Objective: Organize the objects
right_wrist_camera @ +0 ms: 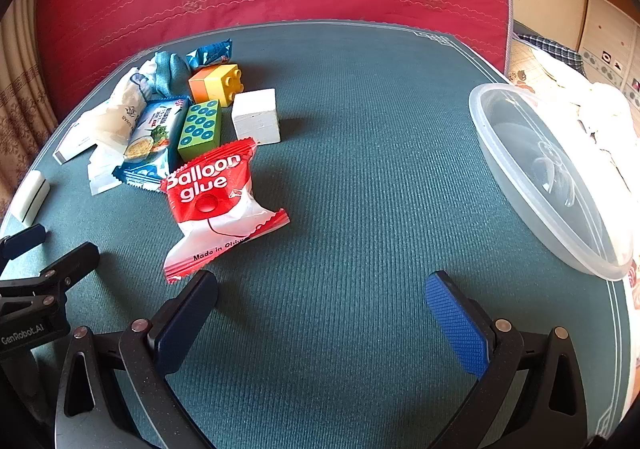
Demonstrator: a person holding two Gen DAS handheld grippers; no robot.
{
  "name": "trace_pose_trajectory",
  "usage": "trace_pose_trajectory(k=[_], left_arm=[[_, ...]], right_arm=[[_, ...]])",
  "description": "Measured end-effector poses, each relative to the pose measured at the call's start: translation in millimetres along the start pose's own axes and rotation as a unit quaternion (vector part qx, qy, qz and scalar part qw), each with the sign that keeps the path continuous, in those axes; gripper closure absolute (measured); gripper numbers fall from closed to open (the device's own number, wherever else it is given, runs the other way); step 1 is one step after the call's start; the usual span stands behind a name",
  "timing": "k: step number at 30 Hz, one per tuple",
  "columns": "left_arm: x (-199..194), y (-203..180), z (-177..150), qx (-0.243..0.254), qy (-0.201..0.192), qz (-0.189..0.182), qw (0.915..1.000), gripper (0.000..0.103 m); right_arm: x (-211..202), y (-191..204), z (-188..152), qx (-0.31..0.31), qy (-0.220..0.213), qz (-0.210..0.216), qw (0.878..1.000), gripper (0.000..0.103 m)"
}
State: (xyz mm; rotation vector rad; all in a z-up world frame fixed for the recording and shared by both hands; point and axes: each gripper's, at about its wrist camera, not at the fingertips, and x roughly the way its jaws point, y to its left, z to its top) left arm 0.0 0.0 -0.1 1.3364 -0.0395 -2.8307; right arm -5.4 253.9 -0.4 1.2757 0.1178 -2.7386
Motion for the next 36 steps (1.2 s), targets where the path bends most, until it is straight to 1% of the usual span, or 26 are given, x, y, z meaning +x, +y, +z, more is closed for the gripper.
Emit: trace_pose_trajectory(k=[3, 7, 30, 36], left_arm=[[0.0, 0.1, 0.1, 0.0, 0.0, 0.0, 1.0, 0.0], [0.0, 0.9, 0.0, 0.0, 0.0, 0.0, 1.0, 0.0], [0.6, 4.7, 2.4, -0.004, 0.003, 0.001, 1.0, 0.0], [-1.5, 13.1, 3.9, -0.018, -0.002, 0.001, 0.9998, 0.0]], right_arm=[[2.1, -1.8, 1.2, -0.016, 0.0, 0.012, 1.0, 0.0], [1.8, -3.0, -0.8, -0.024, 0.001, 0.016, 1.0, 0.0], [2.5, -4.1, 2.5, -0.025, 0.005, 0.018, 1.0, 0.0], [2.8, -3.1, 3.6, -0.028, 0.005, 0.02, 0.999, 0.0]])
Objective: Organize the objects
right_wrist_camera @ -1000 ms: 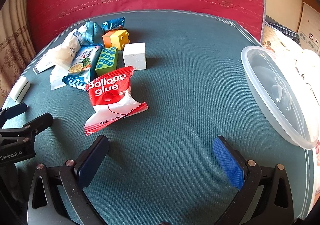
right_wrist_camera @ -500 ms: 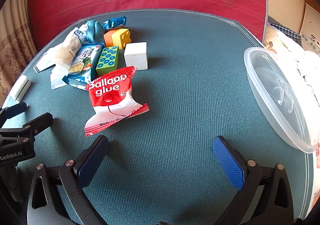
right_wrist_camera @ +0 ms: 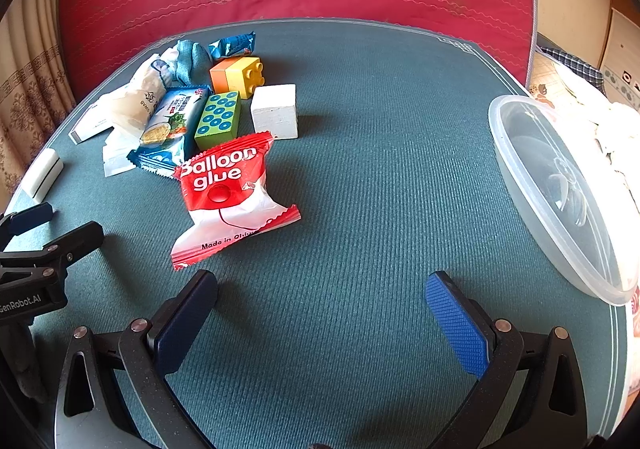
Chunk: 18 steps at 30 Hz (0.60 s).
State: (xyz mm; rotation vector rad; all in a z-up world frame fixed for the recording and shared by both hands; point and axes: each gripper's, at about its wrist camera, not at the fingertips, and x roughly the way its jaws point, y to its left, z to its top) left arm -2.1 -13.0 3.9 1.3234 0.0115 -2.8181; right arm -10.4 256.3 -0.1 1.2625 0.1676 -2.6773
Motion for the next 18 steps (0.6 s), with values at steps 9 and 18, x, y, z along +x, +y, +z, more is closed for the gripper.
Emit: trace_pose_trajectory(k=[9, 18], left_arm=[[-19.5, 26.9, -2.1, -0.011, -0.035, 0.03, 0.9989, 0.0], [-21.3, 83.1, 10.7, -0.062, -0.052, 0.104, 0.9912, 0.002]], right_arm=[[-0.1, -0.2, 0.0, 0.0, 0.0, 0.0, 1.0, 0.0], [0.2, -0.2, 0.3, 0.001, -0.001, 0.001, 1.0, 0.0]])
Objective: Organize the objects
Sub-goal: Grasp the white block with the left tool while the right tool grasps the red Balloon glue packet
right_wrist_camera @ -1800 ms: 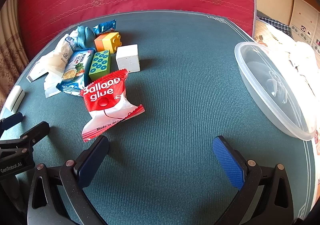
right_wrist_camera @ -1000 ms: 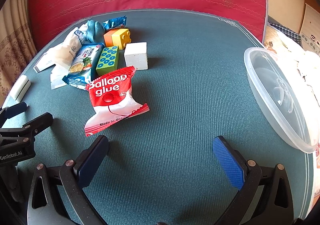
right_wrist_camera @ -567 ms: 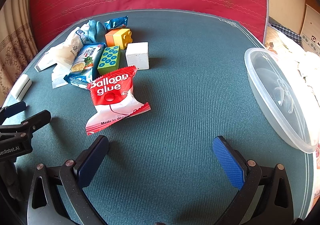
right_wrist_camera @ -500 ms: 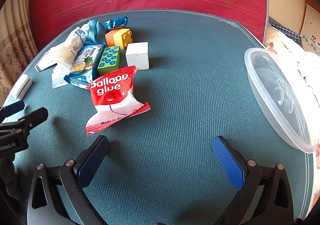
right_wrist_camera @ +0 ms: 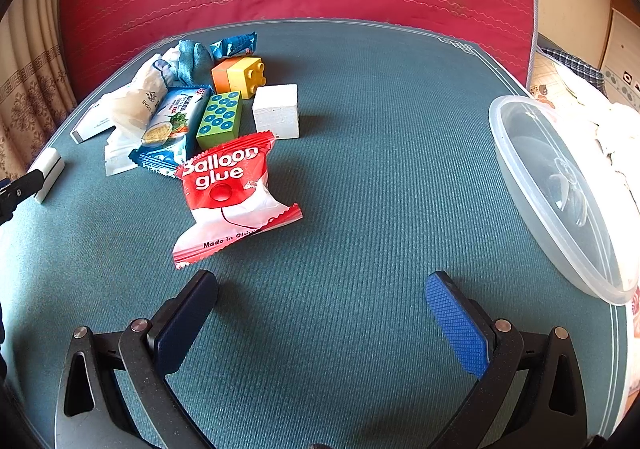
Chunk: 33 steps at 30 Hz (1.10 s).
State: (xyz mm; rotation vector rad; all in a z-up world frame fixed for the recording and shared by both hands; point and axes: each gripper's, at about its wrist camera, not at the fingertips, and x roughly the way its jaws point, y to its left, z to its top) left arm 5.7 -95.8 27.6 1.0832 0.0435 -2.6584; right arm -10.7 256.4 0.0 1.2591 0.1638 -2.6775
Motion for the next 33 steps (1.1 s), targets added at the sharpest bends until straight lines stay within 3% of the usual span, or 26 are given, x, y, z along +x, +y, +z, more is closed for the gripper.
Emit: trace_pose_trajectory(k=[5, 12, 17, 19, 26, 33], left_arm=[[18.4, 14.6, 6.7, -0.008, 0.015, 0.002, 0.9999, 0.005], [40.0, 17.5, 8.7, -0.014, 0.049, -0.018, 0.9985, 0.03], [34.9, 16.9, 5.3, -0.011, 0.039, -0.027, 0.9988, 0.04], [32.1, 16.3, 3.8, -0.009, 0.033, -0.032, 0.9989, 0.048], [28.4, 11.7, 4.8, -0.002, 0.023, -0.042, 0.9989, 0.049], [30.5, 12.7, 5.9, -0.006, 0.027, -0.045, 0.9986, 0.049]], right_arm=[[-1.4, 3.1, -0.1, -0.006, -0.001, 0.004, 1.0, 0.0], [-1.6, 4.0, -0.1, -0.008, -0.001, 0.006, 1.0, 0.0], [-3.5, 8.0, -1.7, -0.023, -0.006, 0.027, 0.999, 0.0], [-4.8, 8.7, -2.2, -0.029, -0.008, 0.04, 0.999, 0.0], [-11.3, 8.2, 2.0, -0.021, -0.013, 0.073, 0.997, 0.001], [-18.1, 27.2, 27.6, -0.047, -0.042, 0.077, 0.995, 0.004]])
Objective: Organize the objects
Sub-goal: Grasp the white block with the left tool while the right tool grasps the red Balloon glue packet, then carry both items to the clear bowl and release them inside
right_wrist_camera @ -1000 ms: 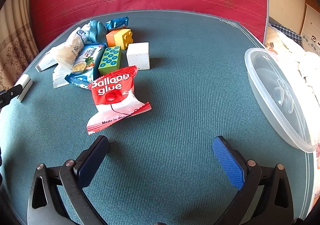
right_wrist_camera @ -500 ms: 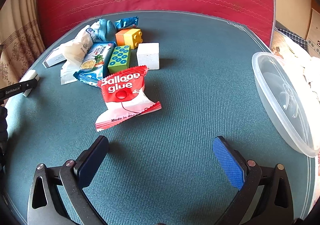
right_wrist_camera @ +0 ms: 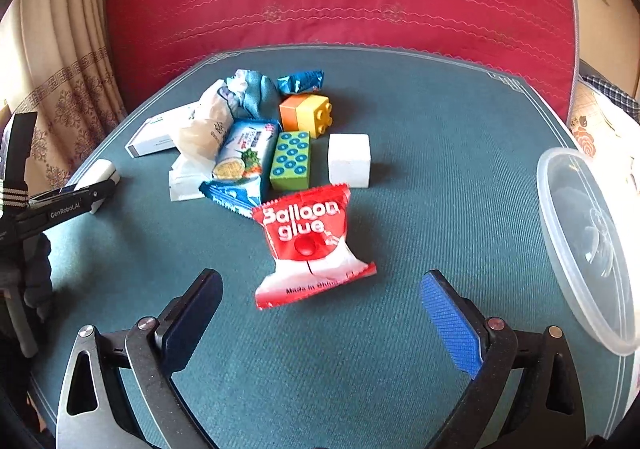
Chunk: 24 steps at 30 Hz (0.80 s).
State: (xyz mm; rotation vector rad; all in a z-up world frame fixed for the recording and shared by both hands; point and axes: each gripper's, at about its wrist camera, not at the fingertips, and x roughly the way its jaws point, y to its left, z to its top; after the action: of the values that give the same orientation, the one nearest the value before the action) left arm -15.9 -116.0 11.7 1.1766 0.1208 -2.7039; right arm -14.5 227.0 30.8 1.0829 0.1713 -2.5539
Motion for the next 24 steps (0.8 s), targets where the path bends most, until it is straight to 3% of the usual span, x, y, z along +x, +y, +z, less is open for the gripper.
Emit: trace_pose_trajectory(k=[4, 16, 24], left_arm=[[-0.6, 0.4, -0.8, 0.002, 0.0, -0.002, 1.0, 0.049], [0.2, -2.0, -0.6, 0.004, 0.001, -0.002, 1.0, 0.049], [-2.5, -4.4, -1.6, 0.011, -0.005, 0.003, 0.9999, 0.049]], right_arm=[[15.0, 3.5, 13.6, -0.001, 0.005, -0.001, 1.0, 0.01], [35.4, 5.0, 9.0, -0.015, 0.028, -0.017, 0.999, 0.056], [12.3, -12.0, 0.7, 0.008, 0.012, -0.012, 1.0, 0.058]])
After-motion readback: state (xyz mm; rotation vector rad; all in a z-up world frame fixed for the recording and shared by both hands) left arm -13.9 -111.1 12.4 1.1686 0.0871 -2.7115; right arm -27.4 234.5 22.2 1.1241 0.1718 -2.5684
